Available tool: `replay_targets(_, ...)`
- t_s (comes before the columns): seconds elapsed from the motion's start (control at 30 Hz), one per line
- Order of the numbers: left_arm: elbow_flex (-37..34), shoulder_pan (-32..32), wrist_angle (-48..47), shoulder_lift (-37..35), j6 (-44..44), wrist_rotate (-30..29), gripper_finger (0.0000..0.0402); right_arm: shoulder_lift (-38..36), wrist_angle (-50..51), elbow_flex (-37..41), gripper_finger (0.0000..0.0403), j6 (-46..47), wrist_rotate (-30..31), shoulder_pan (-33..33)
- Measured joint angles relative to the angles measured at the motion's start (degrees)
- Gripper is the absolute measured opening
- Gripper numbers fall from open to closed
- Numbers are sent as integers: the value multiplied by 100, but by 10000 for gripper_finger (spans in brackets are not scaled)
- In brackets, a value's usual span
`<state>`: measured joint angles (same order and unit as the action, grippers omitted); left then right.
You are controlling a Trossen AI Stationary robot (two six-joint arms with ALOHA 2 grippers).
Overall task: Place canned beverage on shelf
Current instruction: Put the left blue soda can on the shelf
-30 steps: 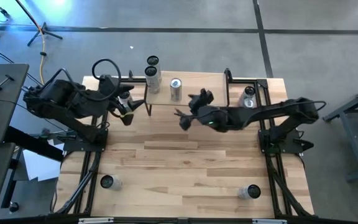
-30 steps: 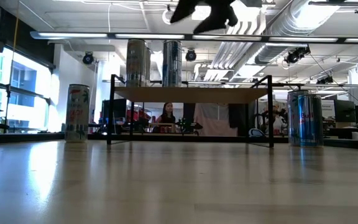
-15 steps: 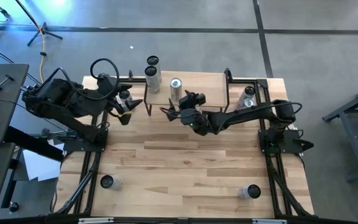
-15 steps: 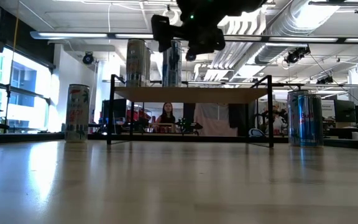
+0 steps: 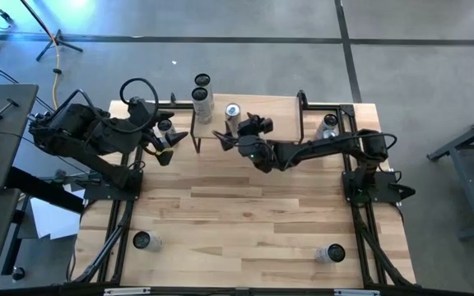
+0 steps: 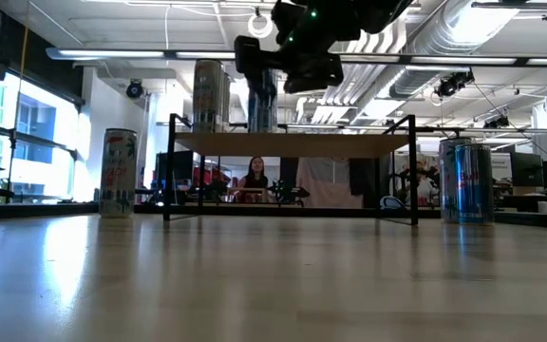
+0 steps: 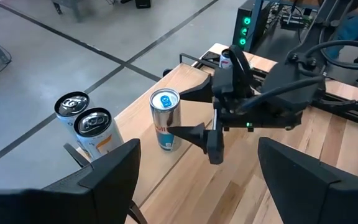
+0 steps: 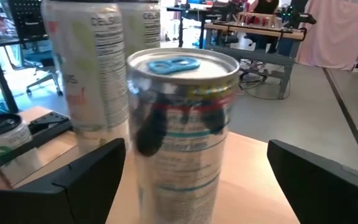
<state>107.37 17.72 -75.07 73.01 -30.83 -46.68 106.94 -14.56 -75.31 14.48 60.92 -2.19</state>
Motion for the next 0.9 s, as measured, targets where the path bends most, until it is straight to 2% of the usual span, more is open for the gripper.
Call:
replay_targets(0.2, 0, 0, 0, 2, 0, 0, 296, 1, 9, 0, 378, 105, -222, -98)
replay_targets(0.67, 0, 0, 2, 4, -74, 2, 296, 0, 10, 0, 377, 50, -332, -175)
replay_targets(0.9, 0, 0, 2, 4, -197, 2, 296, 0, 10, 0, 344, 50, -306, -225)
